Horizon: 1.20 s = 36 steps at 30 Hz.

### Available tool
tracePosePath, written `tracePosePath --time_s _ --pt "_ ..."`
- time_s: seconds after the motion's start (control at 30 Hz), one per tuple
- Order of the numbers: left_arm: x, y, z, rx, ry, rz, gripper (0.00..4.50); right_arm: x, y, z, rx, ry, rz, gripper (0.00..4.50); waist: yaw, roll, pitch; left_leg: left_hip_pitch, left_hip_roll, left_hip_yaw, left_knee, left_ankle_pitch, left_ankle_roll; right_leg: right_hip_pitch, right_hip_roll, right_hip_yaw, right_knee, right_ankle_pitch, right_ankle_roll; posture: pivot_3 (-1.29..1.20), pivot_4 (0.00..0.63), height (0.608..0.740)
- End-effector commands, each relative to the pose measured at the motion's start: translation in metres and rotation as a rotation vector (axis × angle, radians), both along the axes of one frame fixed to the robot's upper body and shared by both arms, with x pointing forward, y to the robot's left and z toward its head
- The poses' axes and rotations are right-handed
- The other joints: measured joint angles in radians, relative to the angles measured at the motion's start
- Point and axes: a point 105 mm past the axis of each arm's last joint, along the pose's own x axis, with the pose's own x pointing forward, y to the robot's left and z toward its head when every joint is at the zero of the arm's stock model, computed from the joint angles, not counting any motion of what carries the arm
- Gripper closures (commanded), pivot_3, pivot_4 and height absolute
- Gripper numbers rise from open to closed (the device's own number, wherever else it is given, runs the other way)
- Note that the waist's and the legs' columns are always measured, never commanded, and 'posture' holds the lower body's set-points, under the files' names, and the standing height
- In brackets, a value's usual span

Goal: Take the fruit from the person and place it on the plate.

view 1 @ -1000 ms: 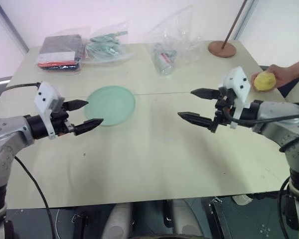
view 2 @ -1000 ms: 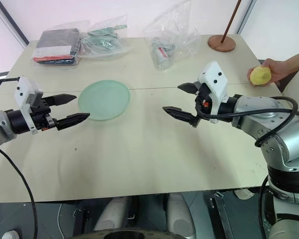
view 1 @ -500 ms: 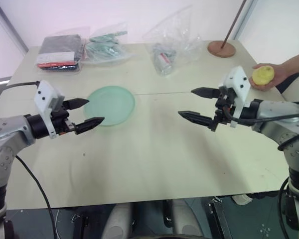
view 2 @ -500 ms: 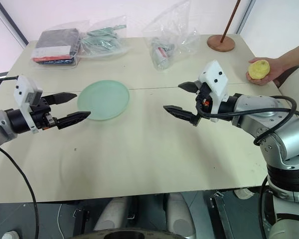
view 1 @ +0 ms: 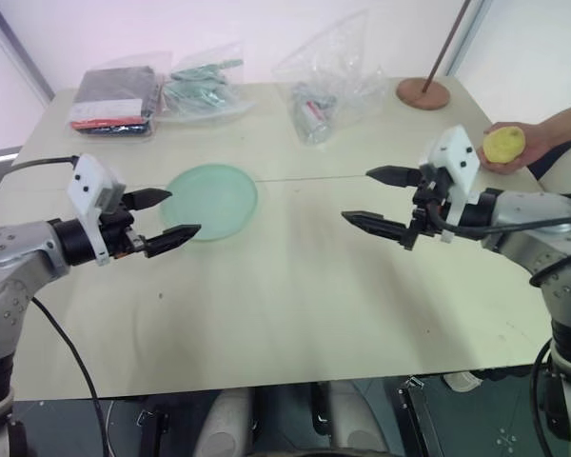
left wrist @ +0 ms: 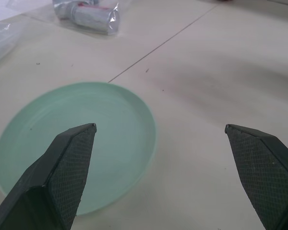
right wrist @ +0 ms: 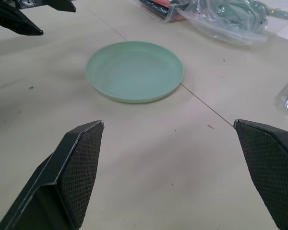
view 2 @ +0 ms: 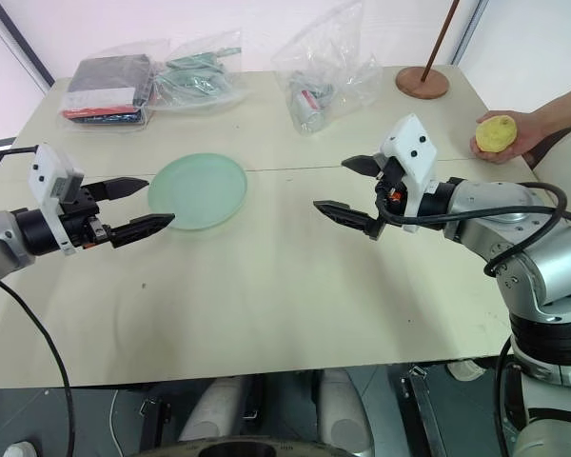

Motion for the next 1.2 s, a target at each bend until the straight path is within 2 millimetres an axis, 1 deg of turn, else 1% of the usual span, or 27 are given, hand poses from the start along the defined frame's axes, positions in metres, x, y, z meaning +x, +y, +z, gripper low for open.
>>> tracePosePath --time_s 0.03,0.33,0.47,0.63,0.77,0.87,1.0,1.2 --pt "-0.002 -0.003 0.011 0.011 -0.061 -0.013 0.00 -0.002 0.002 0.013 -0.005 -0.062 0.015 0.06 0.000 0.000 0.000 0.000 0.000 0.000 0.000 0.000 0.000 0.000 0.000 0.000 0.000 0.000 0.000 0.00 0.150 0.740" --pt "0.000 -0.003 0.011 0.005 -0.068 -0.006 0.00 -0.002 0.002 0.013 -0.004 -0.064 0.010 0.06 0.000 0.000 0.000 0.000 0.000 0.000 0.000 0.000 0.000 0.000 0.000 0.000 0.000 0.000 0.000 0.00 0.150 0.740" --pt "0.006 0.002 0.016 -0.040 -0.092 0.043 0.00 -0.002 0.003 0.013 -0.003 -0.063 0.009 0.06 0.000 0.000 0.000 0.000 0.000 0.000 0.000 0.000 0.000 0.000 0.000 0.000 0.000 0.000 0.000 0.00 0.150 0.740" --pt "0.024 0.012 0.027 -0.115 -0.126 0.165 0.00 -0.002 0.004 0.013 0.000 -0.066 0.010 0.06 0.001 0.000 0.000 0.000 0.000 0.000 0.000 0.000 0.000 0.000 0.000 0.000 0.000 0.000 0.000 0.00 0.150 0.740" --pt "0.048 0.016 0.053 -0.306 -0.138 0.294 0.00 -0.001 0.006 0.014 0.004 -0.070 0.013 0.06 0.004 -0.001 0.000 0.000 0.000 -0.001 0.001 0.000 0.000 0.001 0.000 -0.001 0.000 0.000 0.000 0.00 0.150 0.740" --pt "0.060 0.014 0.062 -0.394 -0.105 0.330 0.00 -0.001 0.007 0.014 0.005 -0.073 0.016 0.06 0.002 -0.001 -0.001 0.000 -0.001 -0.001 0.002 0.000 0.000 0.001 0.000 -0.001 0.000 0.000 0.001 0.00 0.150 0.740" --pt "0.079 0.013 0.074 -0.424 -0.108 0.390 0.00 -0.001 0.009 0.015 0.008 -0.077 0.017 0.06 0.000 -0.001 -0.001 0.000 -0.001 -0.001 0.001 0.000 0.000 0.001 0.001 -0.001 0.001 0.000 0.001 0.00 0.150 0.740" --pt "0.094 0.002 0.088 -0.394 -0.164 0.379 0.00 -0.003 0.010 0.015 0.015 -0.083 0.010 0.06 0.001 -0.001 -0.001 0.000 -0.001 -0.001 0.001 0.000 0.000 0.001 0.002 -0.001 0.001 0.001 0.001 0.00 0.150 0.740"
